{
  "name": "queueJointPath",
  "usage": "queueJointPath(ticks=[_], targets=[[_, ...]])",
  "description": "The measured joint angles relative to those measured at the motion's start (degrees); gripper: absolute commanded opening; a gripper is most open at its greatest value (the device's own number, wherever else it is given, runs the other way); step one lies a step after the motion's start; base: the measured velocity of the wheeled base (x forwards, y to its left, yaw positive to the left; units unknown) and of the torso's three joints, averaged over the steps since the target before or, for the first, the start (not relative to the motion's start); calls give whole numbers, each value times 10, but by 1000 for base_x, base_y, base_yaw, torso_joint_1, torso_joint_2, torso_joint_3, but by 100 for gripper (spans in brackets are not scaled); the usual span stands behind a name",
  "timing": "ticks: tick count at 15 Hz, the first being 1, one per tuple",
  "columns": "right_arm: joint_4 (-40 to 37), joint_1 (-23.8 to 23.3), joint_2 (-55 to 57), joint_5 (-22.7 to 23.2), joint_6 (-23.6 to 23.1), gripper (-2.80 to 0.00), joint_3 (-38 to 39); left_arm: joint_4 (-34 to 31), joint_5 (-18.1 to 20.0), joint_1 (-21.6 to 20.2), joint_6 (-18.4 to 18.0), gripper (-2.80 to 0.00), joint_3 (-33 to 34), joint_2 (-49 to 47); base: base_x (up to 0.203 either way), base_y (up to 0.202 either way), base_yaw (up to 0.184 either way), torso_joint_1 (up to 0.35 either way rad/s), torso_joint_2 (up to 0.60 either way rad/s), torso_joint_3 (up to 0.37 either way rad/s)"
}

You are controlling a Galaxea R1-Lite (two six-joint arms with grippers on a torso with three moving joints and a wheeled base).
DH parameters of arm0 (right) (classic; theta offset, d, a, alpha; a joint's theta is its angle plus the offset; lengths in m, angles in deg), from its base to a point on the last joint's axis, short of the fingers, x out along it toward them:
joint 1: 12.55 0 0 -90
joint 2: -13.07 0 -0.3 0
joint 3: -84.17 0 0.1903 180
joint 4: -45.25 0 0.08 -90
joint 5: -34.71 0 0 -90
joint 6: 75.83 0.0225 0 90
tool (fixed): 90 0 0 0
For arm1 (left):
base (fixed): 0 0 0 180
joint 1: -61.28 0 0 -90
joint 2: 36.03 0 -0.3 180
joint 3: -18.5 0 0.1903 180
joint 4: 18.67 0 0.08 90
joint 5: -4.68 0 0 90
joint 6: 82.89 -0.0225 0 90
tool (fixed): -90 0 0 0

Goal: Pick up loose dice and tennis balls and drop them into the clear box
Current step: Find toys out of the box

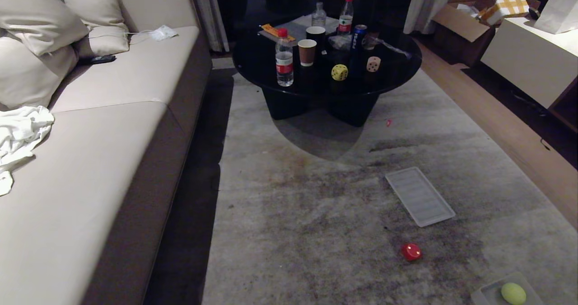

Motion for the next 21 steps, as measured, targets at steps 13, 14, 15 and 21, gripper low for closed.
queueJointPath(ticks=[13,14,15,21], targets=[[0,0,0,0,1,-280,0,0,1,0,-2,-280,0,0,0,0,0,2,2,-198],[0,0,0,0,1,-280,0,0,1,0,-2,-280,0,0,0,0,0,2,2,-197],[0,0,0,0,1,-280,0,0,1,0,-2,-280,0,0,0,0,0,-5,5,-198],[0,0,0,0,1,-280,0,0,0,0,-1,-280,0,0,0,0,0,2,4,-198]])
